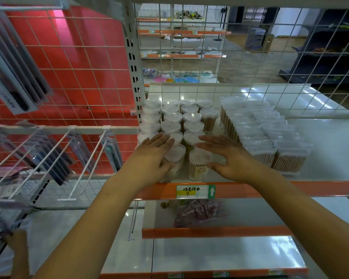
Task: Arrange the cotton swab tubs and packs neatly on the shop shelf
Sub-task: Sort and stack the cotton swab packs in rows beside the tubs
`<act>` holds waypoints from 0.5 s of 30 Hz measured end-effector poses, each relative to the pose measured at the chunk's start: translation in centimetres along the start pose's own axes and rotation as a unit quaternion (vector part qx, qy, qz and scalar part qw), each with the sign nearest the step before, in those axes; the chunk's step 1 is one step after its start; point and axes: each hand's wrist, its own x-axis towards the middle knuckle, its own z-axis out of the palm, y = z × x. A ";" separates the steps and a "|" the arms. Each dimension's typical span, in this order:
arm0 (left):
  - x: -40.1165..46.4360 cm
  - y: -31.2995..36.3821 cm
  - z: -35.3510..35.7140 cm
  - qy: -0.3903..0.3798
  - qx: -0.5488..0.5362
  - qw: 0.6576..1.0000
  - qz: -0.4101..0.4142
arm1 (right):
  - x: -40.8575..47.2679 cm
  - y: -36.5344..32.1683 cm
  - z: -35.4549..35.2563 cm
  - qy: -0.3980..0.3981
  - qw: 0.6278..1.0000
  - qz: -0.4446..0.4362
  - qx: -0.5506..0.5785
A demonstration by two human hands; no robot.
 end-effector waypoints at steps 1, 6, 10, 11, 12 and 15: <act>-0.1 -0.2 -0.1 0.000 -0.002 1.000 -0.003 | 0.0 0.2 0.1 -0.008 1.000 -0.002 0.000; -0.8 -0.7 -0.3 0.024 -0.045 0.999 -0.012 | 0.0 0.1 1.1 0.046 0.999 0.006 -0.001; -1.2 -1.5 -0.6 0.067 -0.139 0.986 -0.057 | -0.1 -0.5 1.5 0.099 0.995 0.006 -0.024; -1.4 -1.7 -0.6 0.075 -0.165 0.981 -0.068 | -0.2 -0.6 1.7 0.105 0.994 0.012 -0.017; -1.6 -2.0 -0.6 0.083 -0.184 0.976 -0.077 | -0.3 -0.7 1.9 0.114 0.993 0.019 -0.008; -2.4 -2.5 0.0 0.085 -0.194 0.972 -0.098 | -0.5 -0.8 2.4 0.110 0.991 0.050 0.060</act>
